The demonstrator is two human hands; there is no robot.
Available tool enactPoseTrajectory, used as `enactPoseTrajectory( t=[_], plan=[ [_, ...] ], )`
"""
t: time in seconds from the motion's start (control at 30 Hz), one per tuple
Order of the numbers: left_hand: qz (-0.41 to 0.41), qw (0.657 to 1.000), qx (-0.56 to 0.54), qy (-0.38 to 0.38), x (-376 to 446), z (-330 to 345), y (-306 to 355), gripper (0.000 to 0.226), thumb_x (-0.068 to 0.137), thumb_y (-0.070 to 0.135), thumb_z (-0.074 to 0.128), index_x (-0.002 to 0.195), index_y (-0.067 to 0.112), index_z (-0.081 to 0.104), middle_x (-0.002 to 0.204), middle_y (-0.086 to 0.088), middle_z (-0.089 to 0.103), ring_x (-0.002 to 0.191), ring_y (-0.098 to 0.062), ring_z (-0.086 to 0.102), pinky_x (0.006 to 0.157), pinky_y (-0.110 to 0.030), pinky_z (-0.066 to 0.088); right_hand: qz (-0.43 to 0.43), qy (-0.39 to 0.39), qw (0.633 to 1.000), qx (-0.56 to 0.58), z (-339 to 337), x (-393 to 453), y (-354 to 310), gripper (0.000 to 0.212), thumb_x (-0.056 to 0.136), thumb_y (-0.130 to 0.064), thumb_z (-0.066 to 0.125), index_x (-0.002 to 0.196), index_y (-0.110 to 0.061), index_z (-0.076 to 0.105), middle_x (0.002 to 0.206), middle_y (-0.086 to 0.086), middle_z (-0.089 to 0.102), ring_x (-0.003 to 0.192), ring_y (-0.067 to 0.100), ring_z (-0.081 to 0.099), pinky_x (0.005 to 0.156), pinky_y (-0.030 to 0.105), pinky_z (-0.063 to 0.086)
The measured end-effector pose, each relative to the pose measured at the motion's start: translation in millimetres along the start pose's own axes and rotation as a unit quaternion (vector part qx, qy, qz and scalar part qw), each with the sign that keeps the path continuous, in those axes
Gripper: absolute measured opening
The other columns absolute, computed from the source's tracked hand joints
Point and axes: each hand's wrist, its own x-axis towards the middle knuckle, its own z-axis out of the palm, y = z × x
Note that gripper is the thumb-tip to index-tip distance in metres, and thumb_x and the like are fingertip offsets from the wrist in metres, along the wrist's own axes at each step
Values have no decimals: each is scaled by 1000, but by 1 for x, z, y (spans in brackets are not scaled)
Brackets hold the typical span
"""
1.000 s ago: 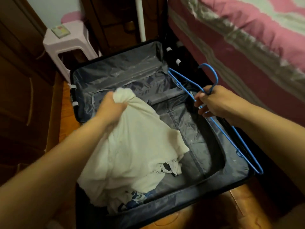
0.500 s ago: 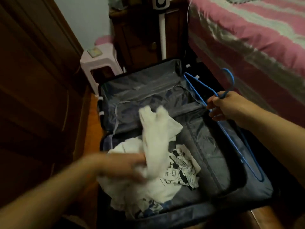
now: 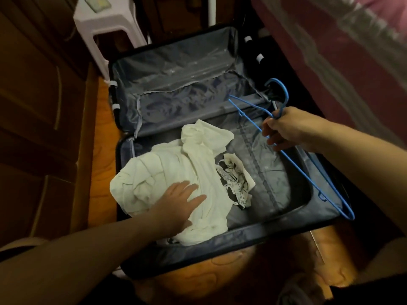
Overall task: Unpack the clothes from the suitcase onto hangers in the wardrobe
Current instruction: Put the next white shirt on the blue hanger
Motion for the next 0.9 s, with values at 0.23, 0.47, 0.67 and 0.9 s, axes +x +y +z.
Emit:
enactPoseTrajectory(
  t=[0.23,0.47,0.67,0.9],
  plan=[
    [16,946,-8,-324,11,-65,-20,31,101,37,54,120,16,68,120,-3,67,101,-20,59,91,-31,39,-12,-7,1000,-16,4,-3,4,23,106,-21,42,106,-9,62,108,12,69,81,22,68,74,39,61],
    [-59,992,-98,51,85,-81,-24,28,104,31,45,129,25,57,124,-2,58,113,-24,56,94,-39,46,-14,-7,1000,17,-2,-8,6,23,105,-20,40,104,-12,62,106,13,69,78,21,67,80,44,61],
    [-112,987,-4,-114,176,-80,-59,51,101,35,52,149,24,39,145,-7,50,132,-30,48,111,-47,35,-41,16,999,29,-11,-10,17,23,105,-20,41,104,-10,62,94,9,68,69,18,65,71,38,58],
    [-104,986,101,-87,123,-126,-95,7,94,22,56,99,26,55,103,1,62,100,-24,59,104,-47,35,-37,-1,999,5,-7,-8,16,26,105,-24,41,101,-11,62,100,11,70,73,21,66,76,42,60]
  ],
)
